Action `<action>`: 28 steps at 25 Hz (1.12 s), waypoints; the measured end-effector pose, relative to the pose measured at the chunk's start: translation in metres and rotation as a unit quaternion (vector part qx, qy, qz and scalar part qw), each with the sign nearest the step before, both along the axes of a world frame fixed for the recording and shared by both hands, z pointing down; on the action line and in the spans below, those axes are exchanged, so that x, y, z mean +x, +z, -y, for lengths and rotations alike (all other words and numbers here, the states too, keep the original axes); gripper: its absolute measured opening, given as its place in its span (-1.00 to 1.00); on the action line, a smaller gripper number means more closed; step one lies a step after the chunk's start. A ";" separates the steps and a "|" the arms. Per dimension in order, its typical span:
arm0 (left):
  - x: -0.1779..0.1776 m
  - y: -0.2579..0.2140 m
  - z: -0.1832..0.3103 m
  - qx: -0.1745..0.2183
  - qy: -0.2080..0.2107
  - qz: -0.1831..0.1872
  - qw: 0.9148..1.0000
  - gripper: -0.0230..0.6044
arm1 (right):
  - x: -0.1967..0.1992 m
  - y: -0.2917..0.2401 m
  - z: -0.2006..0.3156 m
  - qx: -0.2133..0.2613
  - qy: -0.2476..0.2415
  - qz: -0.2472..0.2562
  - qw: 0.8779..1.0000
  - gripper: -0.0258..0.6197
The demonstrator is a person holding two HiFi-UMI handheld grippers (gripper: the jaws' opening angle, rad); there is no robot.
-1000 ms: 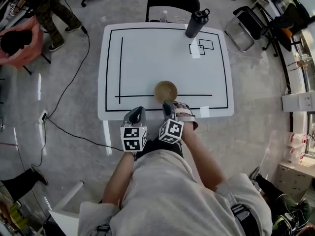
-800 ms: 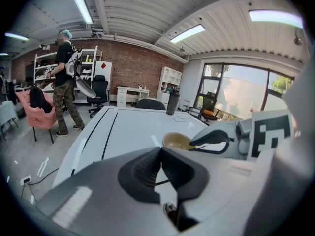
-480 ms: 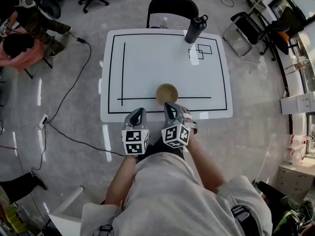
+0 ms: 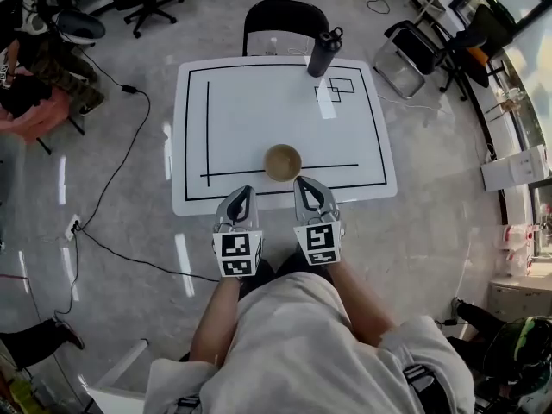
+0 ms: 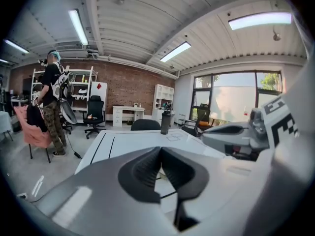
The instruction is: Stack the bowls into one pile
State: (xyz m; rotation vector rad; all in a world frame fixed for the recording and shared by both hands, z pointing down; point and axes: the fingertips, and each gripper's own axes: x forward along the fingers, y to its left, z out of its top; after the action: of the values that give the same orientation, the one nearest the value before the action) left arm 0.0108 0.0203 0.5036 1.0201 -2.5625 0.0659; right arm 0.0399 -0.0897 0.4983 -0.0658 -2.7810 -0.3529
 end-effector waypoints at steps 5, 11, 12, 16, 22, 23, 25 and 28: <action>0.014 -0.034 0.014 0.009 -0.010 0.036 0.999 -0.92 | 0.015 -0.049 0.007 -0.038 -0.023 0.066 0.997 -0.92; 0.027 -0.069 0.035 0.026 -0.047 0.076 0.996 -0.92 | 0.049 -0.093 0.047 -0.068 -0.022 0.113 0.991 -0.92; 0.028 -0.070 0.038 0.025 -0.055 0.077 0.995 -0.92 | 0.054 -0.097 0.055 -0.071 -0.022 0.114 0.991 -0.92; 0.042 -0.076 0.054 0.023 -0.073 0.076 0.994 -0.92 | 0.068 -0.100 0.078 -0.077 -0.031 0.107 0.991 -0.92; 0.062 -0.088 0.069 0.020 -0.091 0.085 0.992 -0.92 | 0.076 -0.104 0.083 -0.082 -0.060 0.111 0.989 -0.92; 0.065 -0.089 0.069 0.020 -0.095 0.086 0.992 -0.92 | 0.078 -0.103 0.083 -0.082 -0.066 0.111 0.988 -0.92; 0.070 -0.089 0.071 0.019 -0.098 0.088 0.991 -0.92 | 0.081 -0.104 0.083 -0.079 -0.073 0.110 0.988 -0.92; 0.076 -0.086 0.077 0.016 -0.098 0.085 0.991 -0.92 | 0.083 -0.103 0.085 -0.077 -0.080 0.106 0.988 -0.92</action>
State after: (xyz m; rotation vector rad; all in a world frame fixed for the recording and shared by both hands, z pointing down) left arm 0.0873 -0.0562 0.4180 0.8009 -2.8144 0.0613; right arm 0.1232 -0.1743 0.3948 -0.3055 -3.0183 -0.1935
